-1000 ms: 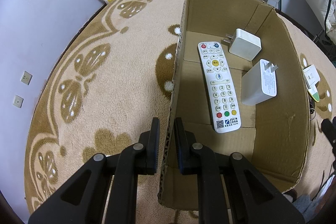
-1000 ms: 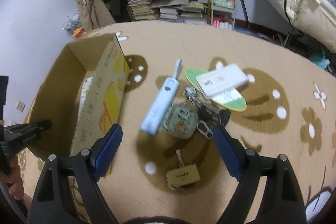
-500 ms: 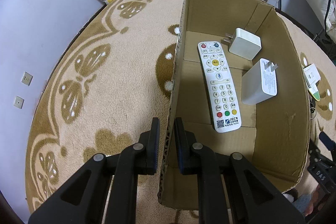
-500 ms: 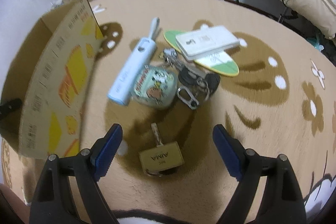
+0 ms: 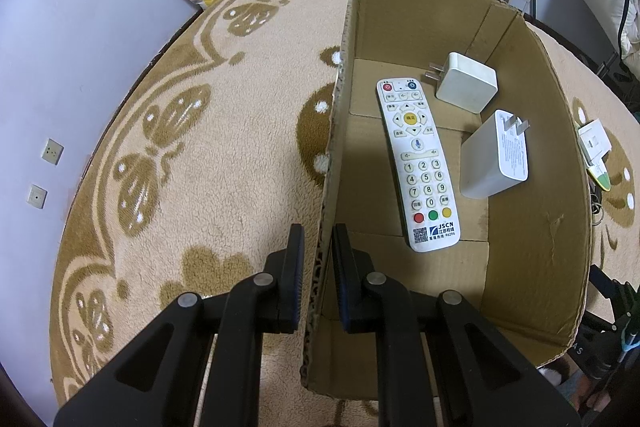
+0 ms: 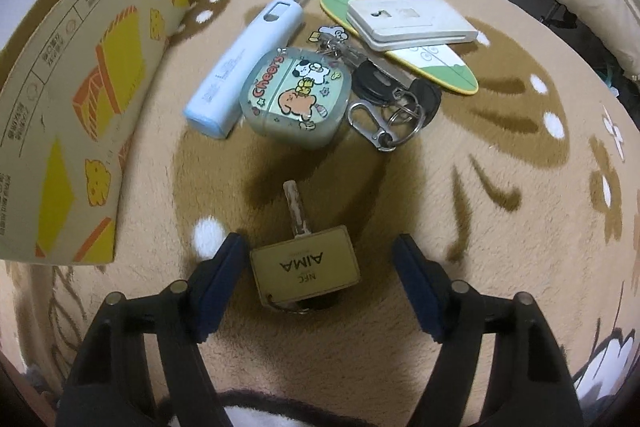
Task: Organize rigid objects
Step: 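Grasp the beige 'AIMA' key tag with the right gripper, then lift the key tag with the right gripper and carry it over the box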
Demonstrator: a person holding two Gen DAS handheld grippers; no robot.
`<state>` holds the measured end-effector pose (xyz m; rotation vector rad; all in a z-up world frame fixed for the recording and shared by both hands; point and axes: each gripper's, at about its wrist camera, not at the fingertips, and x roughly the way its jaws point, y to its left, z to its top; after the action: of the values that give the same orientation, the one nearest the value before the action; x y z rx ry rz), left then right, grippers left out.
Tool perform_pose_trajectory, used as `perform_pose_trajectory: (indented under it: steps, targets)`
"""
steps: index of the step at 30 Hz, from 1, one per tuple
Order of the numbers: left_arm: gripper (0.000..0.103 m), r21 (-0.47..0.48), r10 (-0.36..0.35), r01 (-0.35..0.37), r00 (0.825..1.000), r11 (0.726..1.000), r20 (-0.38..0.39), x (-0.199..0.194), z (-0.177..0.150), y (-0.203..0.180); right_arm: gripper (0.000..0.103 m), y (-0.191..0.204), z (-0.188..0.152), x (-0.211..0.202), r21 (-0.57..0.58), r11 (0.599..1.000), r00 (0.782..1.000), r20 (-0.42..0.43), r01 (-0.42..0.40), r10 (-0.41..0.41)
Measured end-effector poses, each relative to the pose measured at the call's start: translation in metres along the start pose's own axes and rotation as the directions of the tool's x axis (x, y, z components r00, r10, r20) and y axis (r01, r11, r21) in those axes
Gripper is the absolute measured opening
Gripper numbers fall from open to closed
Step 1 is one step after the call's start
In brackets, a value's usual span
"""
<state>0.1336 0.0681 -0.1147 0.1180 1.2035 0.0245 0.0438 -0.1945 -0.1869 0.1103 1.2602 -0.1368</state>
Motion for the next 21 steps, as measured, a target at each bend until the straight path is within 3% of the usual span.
perform_pose_trajectory:
  steps: [6,11,21]
  targets:
    - [0.014,0.002,0.003,-0.003,1.000,1.000,0.001,0.000,0.000,0.000,0.075,0.006,-0.007,0.003,-0.016,1.000,1.000,-0.001,0.023,-0.023]
    - [0.014,0.003,0.004,-0.004,1.000,1.000,0.001,-0.001,0.000,0.000,0.058,0.016,-0.010,0.003,-0.035,0.999,1.000,0.005,0.014,-0.014]
    - [0.014,0.005,0.005,-0.005,1.000,1.000,0.001,-0.002,0.000,0.000,0.057,0.019,-0.009,-0.011,-0.031,0.999,0.999,0.047,0.008,-0.007]
